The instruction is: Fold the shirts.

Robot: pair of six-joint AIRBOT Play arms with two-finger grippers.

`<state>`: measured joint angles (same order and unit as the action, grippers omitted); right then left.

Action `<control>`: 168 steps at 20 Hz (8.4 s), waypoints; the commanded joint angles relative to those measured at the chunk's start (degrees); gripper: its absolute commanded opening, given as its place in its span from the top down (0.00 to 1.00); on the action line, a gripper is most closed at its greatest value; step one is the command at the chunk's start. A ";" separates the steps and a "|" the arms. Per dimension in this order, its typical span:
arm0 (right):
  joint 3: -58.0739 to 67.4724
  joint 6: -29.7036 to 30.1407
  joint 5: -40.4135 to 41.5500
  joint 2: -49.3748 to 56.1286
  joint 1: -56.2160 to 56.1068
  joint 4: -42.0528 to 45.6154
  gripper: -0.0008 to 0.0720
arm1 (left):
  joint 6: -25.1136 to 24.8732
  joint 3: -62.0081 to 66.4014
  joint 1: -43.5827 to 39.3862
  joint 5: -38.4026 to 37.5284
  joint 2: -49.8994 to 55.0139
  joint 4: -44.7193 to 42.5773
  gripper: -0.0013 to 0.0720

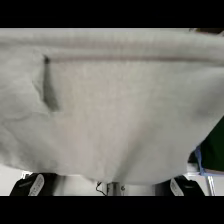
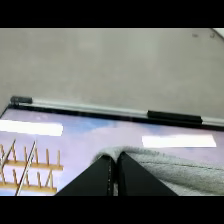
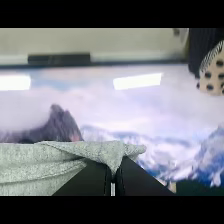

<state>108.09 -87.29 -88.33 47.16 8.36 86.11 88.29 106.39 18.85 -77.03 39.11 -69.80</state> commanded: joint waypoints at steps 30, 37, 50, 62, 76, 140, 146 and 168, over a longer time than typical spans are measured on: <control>-18.01 -6.56 25.44 56.02 -0.44 -5.57 0.89 | -6.69 -15.30 -6.69 6.88 65.72 13.94 0.93; -18.12 -8.22 22.93 57.18 -0.44 -7.69 0.89 | -5.88 -15.34 -6.73 3.48 66.77 9.99 0.93; -18.12 -7.23 15.85 59.04 -2.47 -8.04 0.89 | -5.92 -13.68 -5.77 2.99 68.19 10.19 0.93; -18.05 -2.12 3.63 47.08 2.58 -1.90 0.34 | -5.14 -5.09 0.48 -17.46 64.26 10.21 0.27; -19.78 -0.44 -9.14 37.62 9.99 -0.52 0.34 | -22.62 -76.59 5.70 8.61 32.28 21.79 0.37; -12.59 -2.56 21.86 62.07 -5.42 -11.87 0.89 | -6.49 -8.33 -6.97 5.42 74.49 26.56 0.93; -12.57 -0.39 18.34 59.84 -4.33 -10.36 0.27 | -6.56 -4.90 -5.62 0.46 75.17 26.67 0.41; -12.59 0.85 16.98 68.65 1.66 -27.69 0.18 | -9.90 -0.11 -12.39 -10.45 68.50 27.87 0.45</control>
<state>95.70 -85.95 -70.37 114.21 11.20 57.06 78.63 106.24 7.97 -87.57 107.92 -41.93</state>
